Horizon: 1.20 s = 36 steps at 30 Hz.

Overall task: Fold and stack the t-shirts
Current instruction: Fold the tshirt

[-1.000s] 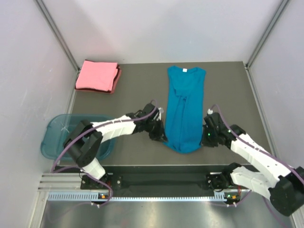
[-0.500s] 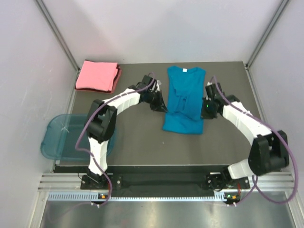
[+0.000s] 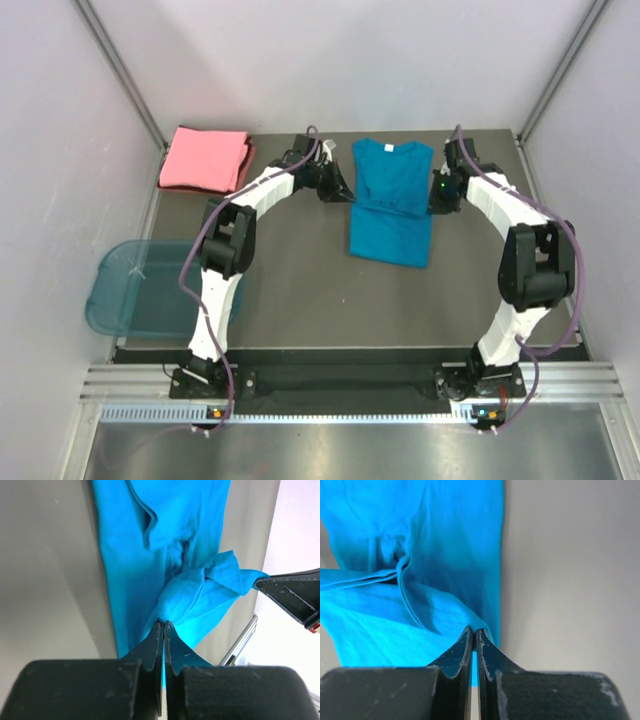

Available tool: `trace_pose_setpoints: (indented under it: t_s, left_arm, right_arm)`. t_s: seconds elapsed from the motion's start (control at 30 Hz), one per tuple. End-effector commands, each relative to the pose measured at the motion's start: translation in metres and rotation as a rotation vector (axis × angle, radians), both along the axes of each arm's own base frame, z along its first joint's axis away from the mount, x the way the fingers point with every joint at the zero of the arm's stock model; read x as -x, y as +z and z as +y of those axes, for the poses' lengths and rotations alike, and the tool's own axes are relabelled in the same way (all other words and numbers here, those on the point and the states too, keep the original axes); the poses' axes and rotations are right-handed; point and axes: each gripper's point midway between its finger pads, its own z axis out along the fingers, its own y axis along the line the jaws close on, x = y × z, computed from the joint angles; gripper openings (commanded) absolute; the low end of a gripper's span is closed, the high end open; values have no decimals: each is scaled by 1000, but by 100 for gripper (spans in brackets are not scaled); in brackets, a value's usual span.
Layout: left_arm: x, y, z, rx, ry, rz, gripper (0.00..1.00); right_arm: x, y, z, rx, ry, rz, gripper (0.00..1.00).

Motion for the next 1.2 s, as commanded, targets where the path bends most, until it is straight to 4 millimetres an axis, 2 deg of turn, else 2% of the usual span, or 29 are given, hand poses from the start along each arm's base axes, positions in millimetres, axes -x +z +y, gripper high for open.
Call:
trace_pose_setpoints:
  t_s: [0.0, 0.03, 0.1, 0.13, 0.37, 0.43, 0.57, 0.8, 0.97, 1.0, 1.03, 1.13, 1.17]
  left_arm:
    - [-29, 20, -4, 114, 9, -70, 0]
    - [-32, 10, -3, 114, 11, -57, 0]
    - [-39, 13, -5, 139, 6, -68, 0]
    - [-41, 7, -6, 145, 4, -63, 0]
    - [-54, 20, -14, 231, -13, -141, 0]
    - [-56, 27, -16, 253, -22, -169, 0]
    - [-67, 28, -15, 258, 10, -199, 0]
    - [-78, -2, -20, 272, 37, -141, 0]
    - [-84, -9, -17, 261, 56, -149, 0]
    - [-85, -11, -17, 260, 57, -149, 0]
    - [-85, -11, -17, 260, 57, -149, 3]
    - [-87, -5, -15, 264, 60, -157, 20]
    - [-88, -1, -14, 267, 61, -162, 25]
  right_arm:
    - [-35, 20, 4, -40, 25, -88, 1]
    - [-38, 13, 5, -49, 31, -74, 1]
    - [-47, 16, 5, -58, 32, -89, 2]
    - [-49, 12, 6, -65, 36, -85, 2]
    - [-65, 4, 5, -88, 41, -89, 2]
    - [-69, 8, 4, -84, 47, -110, 2]
    - [-76, 6, -4, -79, 30, -124, 3]
    - [-88, -8, -10, -104, 16, -106, 5]
    - [-95, -16, -11, -125, 17, -105, 6]
    - [-98, -14, -11, -127, 18, -112, 8]
    - [-99, -16, -9, -138, 27, -108, 18]
    - [-102, -3, -7, -153, 38, -128, 26]
    - [-103, 3, -5, -157, 46, -141, 33]
